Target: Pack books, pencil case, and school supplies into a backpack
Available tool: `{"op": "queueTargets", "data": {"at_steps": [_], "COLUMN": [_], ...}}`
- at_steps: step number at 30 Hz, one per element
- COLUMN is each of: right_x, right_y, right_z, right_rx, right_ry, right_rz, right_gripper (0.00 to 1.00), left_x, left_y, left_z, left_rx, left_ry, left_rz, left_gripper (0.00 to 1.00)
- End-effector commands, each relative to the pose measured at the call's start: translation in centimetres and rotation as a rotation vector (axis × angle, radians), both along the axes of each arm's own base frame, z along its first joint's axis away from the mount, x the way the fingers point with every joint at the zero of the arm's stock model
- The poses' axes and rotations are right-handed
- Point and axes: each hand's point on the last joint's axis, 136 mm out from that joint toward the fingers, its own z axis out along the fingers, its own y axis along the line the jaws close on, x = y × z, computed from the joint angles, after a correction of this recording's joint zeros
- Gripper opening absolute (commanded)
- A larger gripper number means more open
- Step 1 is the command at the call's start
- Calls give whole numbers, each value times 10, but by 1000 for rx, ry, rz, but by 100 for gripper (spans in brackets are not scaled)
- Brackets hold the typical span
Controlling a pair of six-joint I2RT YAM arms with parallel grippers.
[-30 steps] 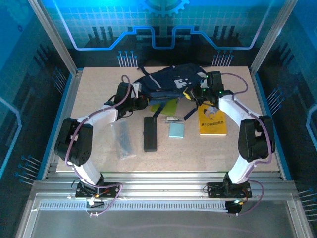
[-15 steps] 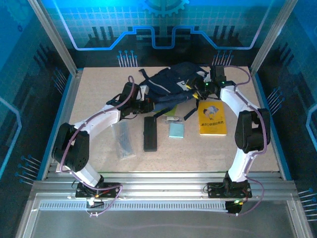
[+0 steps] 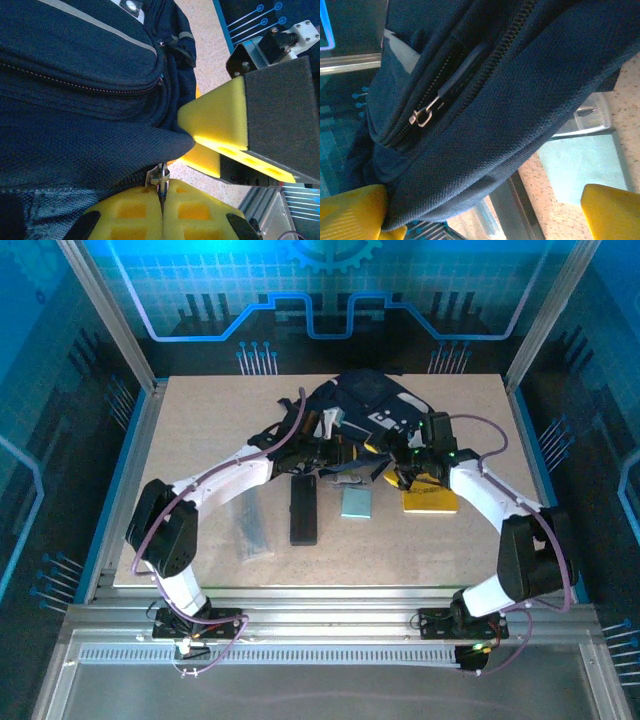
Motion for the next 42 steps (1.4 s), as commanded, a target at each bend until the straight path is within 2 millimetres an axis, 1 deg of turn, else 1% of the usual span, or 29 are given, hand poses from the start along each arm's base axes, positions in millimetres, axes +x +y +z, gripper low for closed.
{"op": "queueTargets", "data": {"at_steps": [1, 3, 4, 6, 7, 9, 10, 12, 14, 17, 22, 24, 26, 29, 33, 38, 42], "right_x": [8, 20, 28, 40, 45, 51, 53, 54, 52, 49, 46, 45, 44, 43, 43, 41, 32], "right_y": [25, 33, 36, 40, 43, 51, 53, 51, 45, 35, 28, 28, 27, 28, 31, 23, 17], "right_z": [1, -2, -5, -10, -13, -16, -16, -17, -14, -6, 14, 23, 29, 38, 51, 61, 69], "right_rx": [72, 105, 122, 124, 119, 122, 124, 118, 87, -3, -110, -115, -116, -85, 26, 67, 107], "right_ry": [5, -10, -13, -24, -31, -40, -45, -53, -66, -91, -149, -180, -208, -243, -287, -313, -328], "right_rz": [-16, -37, -52, -72, -72, -65, -65, -69, -54, 5, 162, 218, 279, 382, 497, 566, 636], "right_gripper": [100, 99, 97, 90, 84, 63, 48, 23, 1, 0, 0, 0, 0, 0, 0, 0, 0], "left_x": [-4, -10, -12, -18, -21, -26, -27, -27, -23, -15, -9, -6, 0, 10, 26, 42, 58], "left_y": [-20, -19, -17, -13, -12, -9, -5, 4, 20, 48, 94, 108, 121, 139, 155, 176, 201], "left_z": [33, 30, 29, 27, 26, 26, 24, 20, 12, -3, -27, -32, -36, -42, -50, -71, -83], "left_rx": [-95, -91, -91, -95, -95, -85, -67, -11, 77, 181, 384, 412, 405, 415, 439, 482, 535], "left_ry": [-66, -55, -51, -41, -35, -33, -36, -54, -72, -52, -26, -17, 2, 21, 27, 69, 84], "left_rz": [-53, -54, -49, -44, -45, -50, -46, -38, -19, -16, 0, 26, 58, 98, 135, 177, 249], "left_gripper": [0, 0, 0, 0, 0, 0, 0, 0, 0, 0, 0, 0, 0, 0, 0, 0, 0]}}
